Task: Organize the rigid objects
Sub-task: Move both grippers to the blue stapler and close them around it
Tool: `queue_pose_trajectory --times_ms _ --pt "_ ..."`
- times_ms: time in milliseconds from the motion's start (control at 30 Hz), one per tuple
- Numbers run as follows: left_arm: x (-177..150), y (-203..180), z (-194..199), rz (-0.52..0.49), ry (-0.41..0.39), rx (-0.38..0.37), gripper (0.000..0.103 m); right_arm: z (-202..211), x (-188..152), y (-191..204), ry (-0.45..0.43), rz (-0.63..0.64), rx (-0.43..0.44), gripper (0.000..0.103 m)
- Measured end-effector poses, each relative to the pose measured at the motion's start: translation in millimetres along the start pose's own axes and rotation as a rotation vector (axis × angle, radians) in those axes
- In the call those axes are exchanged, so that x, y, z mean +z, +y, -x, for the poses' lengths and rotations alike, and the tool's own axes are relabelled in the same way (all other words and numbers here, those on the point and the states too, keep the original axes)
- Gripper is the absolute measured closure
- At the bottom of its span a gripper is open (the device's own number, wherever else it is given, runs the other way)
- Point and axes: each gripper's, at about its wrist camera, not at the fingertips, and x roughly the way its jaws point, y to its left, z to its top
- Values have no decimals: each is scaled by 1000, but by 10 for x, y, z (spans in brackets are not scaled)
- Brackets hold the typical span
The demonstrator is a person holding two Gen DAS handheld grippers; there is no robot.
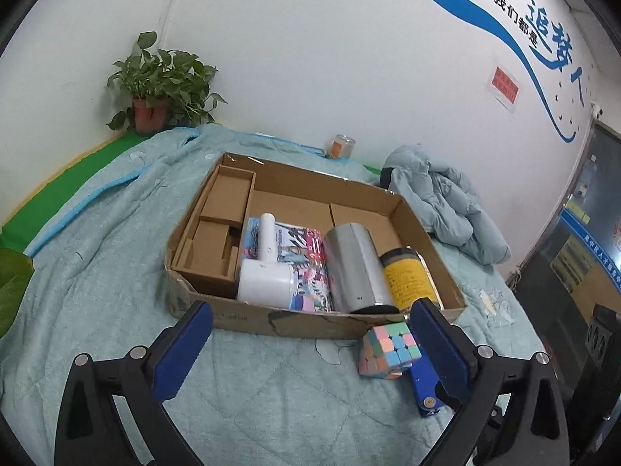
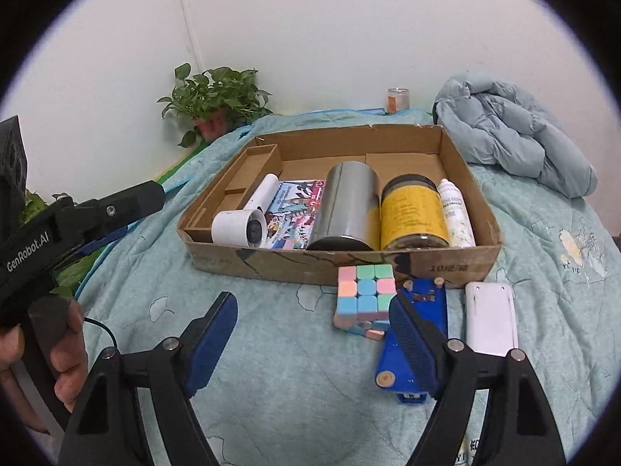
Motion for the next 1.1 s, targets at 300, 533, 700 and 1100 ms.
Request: queue_pose_trajectory --times_ms 300,533,700,1100 --pt "-469 -25 -418 58 206 -112 1 -122 -421 -835 91 -158 8 23" --pt "-810 -127 -707 68 298 -139 1 -450 -550 -923 189 -220 77 23" --pt "-811 -158 -735 55 320 -162 1 -759 -510 -961 248 -265 72 41" --pt "-945 -69 -624 57 361 -242 2 -414 -883 -451 215 6 -32 51"
